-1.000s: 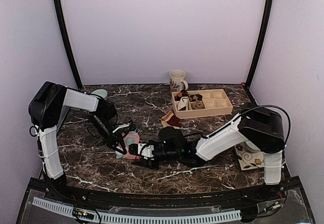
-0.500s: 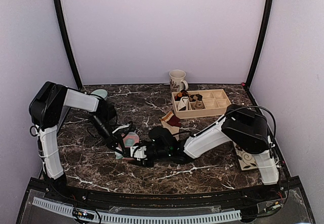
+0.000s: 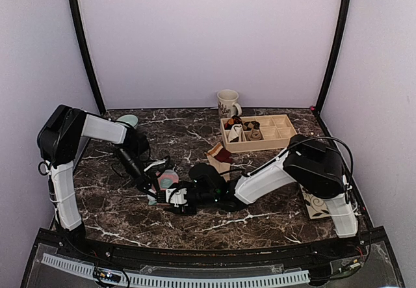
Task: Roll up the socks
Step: Roll the sock at the center of the board.
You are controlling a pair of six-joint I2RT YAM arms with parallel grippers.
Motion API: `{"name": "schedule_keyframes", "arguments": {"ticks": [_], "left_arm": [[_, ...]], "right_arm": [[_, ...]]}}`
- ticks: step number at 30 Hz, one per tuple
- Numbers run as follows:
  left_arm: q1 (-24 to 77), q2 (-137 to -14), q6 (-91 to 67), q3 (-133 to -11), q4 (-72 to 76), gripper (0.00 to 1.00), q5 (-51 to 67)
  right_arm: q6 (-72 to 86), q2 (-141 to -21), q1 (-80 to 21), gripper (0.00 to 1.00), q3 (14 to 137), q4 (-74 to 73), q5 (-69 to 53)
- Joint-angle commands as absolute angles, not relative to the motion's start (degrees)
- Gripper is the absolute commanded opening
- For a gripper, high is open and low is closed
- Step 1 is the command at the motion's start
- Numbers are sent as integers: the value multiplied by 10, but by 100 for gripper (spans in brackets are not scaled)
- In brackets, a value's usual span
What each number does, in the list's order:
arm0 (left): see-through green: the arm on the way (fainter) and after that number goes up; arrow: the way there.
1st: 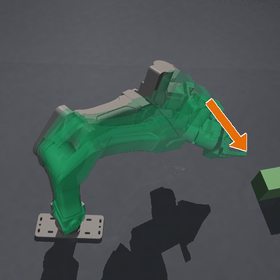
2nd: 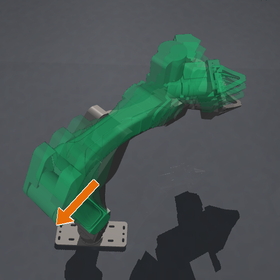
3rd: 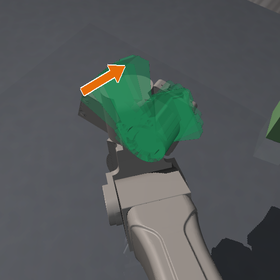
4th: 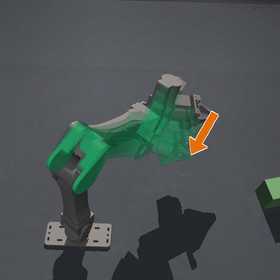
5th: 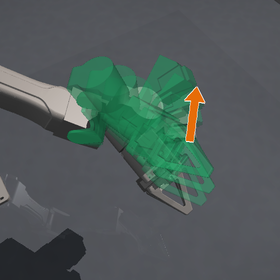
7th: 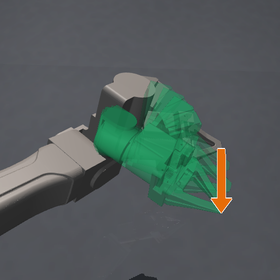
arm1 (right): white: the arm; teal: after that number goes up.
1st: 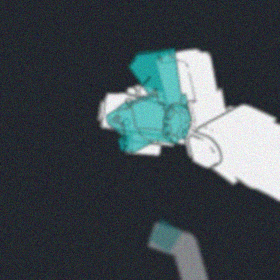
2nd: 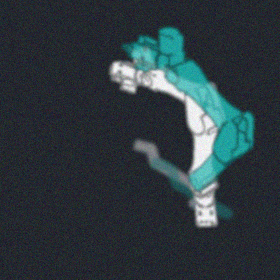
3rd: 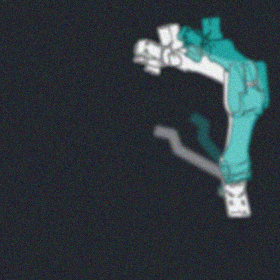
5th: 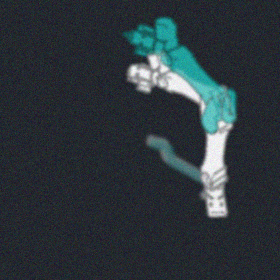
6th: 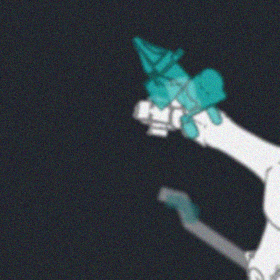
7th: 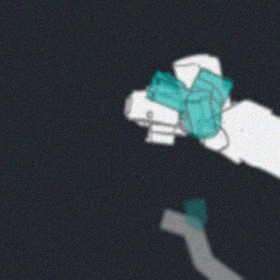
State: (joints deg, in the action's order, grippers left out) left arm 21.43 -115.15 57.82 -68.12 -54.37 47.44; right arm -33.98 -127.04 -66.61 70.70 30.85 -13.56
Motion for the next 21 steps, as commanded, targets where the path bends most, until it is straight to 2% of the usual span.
{"name": "schedule_keyframes", "arguments": {"ticks": [1, 8, 14, 16, 18, 21], "left_arm": [[218, -1179, 585, -657, -547, 7, 377], [218, -1179, 584, -657, -550, 7, 378], [218, -1179, 585, -657, -552, 10, 378], [218, -1177, 585, -657, -552, 13, 379], [217, -1172, 586, -656, -550, 20, 380], [214, -1159, 584, -650, -540, 32, 385]], "right_arm": [[-309, -1291, -661, 56, 707, 322, -98], [-284, -1306, -662, 57, 717, 323, -74], [-286, -1323, -662, 51, 732, 299, -55], [-285, -1330, -662, 46, 741, 277, -68], [-278, -1337, -662, 40, 754, 251, -79], [-238, -1341, -654, 25, 764, 231, -110]]}}
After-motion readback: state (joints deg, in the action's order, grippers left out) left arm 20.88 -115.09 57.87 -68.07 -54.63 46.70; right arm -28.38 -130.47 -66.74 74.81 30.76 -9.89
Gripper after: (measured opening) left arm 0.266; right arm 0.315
